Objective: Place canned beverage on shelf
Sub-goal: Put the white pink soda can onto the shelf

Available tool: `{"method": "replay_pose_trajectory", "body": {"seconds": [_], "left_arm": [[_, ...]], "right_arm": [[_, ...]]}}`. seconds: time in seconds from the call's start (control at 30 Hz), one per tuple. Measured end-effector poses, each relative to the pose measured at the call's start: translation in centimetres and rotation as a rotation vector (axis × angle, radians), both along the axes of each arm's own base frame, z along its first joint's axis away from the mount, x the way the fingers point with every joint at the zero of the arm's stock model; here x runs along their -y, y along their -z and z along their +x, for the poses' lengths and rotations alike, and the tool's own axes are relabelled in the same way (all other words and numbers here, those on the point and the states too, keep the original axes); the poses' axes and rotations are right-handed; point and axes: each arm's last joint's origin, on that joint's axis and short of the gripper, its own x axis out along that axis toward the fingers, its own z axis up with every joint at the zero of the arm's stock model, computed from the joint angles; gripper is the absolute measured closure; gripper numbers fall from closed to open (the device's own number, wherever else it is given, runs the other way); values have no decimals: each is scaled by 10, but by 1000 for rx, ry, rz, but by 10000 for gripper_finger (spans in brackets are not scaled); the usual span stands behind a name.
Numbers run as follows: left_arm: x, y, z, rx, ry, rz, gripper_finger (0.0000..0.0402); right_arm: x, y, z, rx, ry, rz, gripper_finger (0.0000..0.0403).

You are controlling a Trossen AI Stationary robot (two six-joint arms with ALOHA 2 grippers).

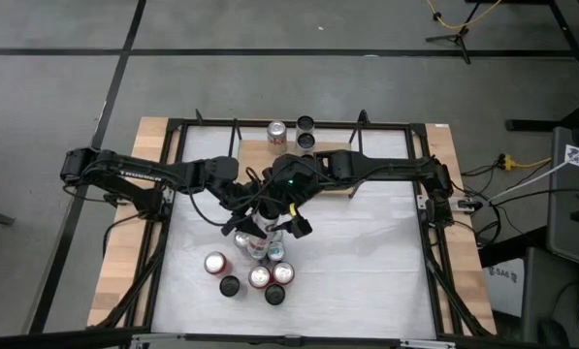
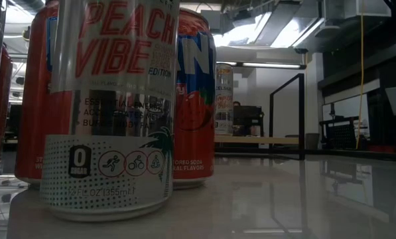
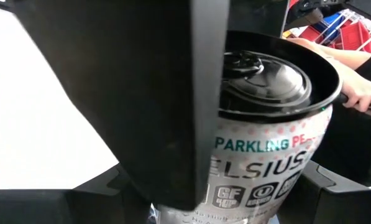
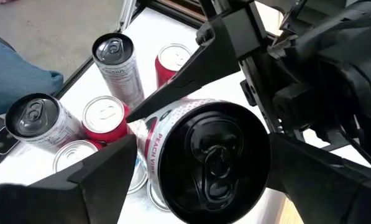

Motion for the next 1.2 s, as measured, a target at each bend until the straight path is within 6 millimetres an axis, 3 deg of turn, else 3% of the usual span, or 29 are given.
{"method": "replay_pose_trajectory", "body": {"seconds": [0.83, 1.2], "left_arm": [[0, 1, 0, -6, -5, 2, 158], [0, 1, 0, -7, -6, 9, 158]], "right_arm": [[-1, 9, 6, -25, -15, 16, 42], [-1, 9, 6, -25, -19, 23, 134]]}}
